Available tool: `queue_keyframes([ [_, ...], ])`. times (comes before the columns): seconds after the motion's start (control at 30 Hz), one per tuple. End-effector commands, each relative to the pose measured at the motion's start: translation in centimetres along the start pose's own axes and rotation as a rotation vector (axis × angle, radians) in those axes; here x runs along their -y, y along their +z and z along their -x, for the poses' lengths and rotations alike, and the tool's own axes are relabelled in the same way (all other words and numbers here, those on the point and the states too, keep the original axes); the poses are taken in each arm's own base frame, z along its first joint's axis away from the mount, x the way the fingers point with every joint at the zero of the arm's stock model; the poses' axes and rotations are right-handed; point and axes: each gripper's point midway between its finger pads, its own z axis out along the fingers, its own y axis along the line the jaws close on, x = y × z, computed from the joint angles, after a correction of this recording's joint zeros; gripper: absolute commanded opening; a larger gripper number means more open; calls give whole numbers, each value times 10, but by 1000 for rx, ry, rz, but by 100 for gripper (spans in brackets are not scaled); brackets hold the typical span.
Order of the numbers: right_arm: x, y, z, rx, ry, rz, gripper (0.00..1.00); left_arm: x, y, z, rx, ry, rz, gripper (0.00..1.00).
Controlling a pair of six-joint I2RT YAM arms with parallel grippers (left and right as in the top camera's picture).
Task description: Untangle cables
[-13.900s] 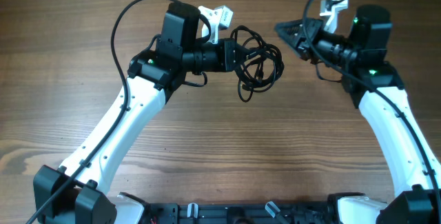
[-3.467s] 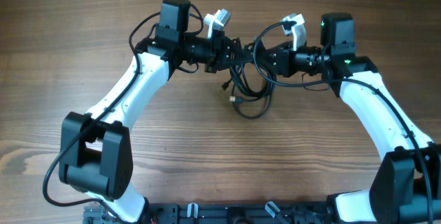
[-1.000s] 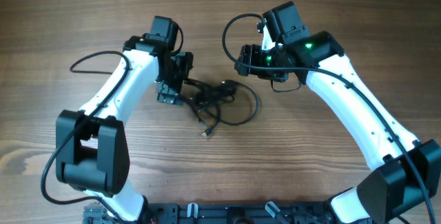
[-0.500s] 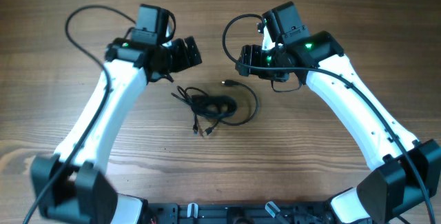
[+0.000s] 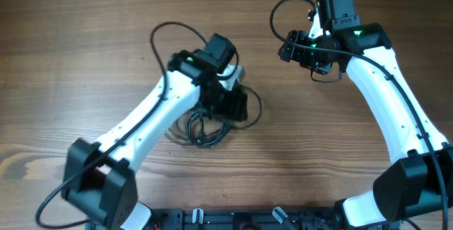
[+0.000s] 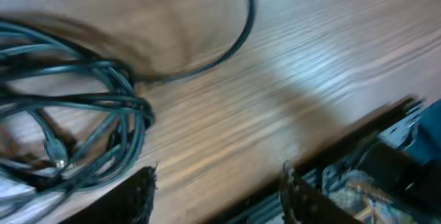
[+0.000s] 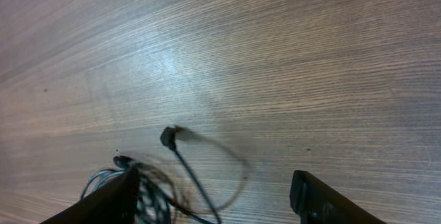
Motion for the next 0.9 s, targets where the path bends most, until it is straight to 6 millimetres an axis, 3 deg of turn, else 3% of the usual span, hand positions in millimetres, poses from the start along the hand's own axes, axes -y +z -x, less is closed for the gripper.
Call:
queue_keyframes([
  [0.0, -3, 0, 1, -2, -24, 7, 73, -12, 20, -18, -104, -34, 82, 55],
  [0.17, -3, 0, 0, -4, -24, 6, 74, -17, 20, -30, -155, -55, 104, 44],
  [0.23, -3, 0, 0, -5, -24, 5, 76, -37, 22, -33, -148, -92, 206, 46],
  [0.3, -3, 0, 0, -5, -24, 5, 76, -57, 32, -29, -103, -144, 283, 47],
  [0.47, -2, 0, -2, -11, -22, 2, 76, -76, 59, -28, -61, -177, 267, 47],
  [0.73, -1, 0, -2, -13, -22, 1, 77, -89, 80, -48, -95, -182, 269, 45],
  [0.87, -1, 0, -2, -14, -21, 0, 77, -89, 82, -46, -84, -179, 261, 41],
])
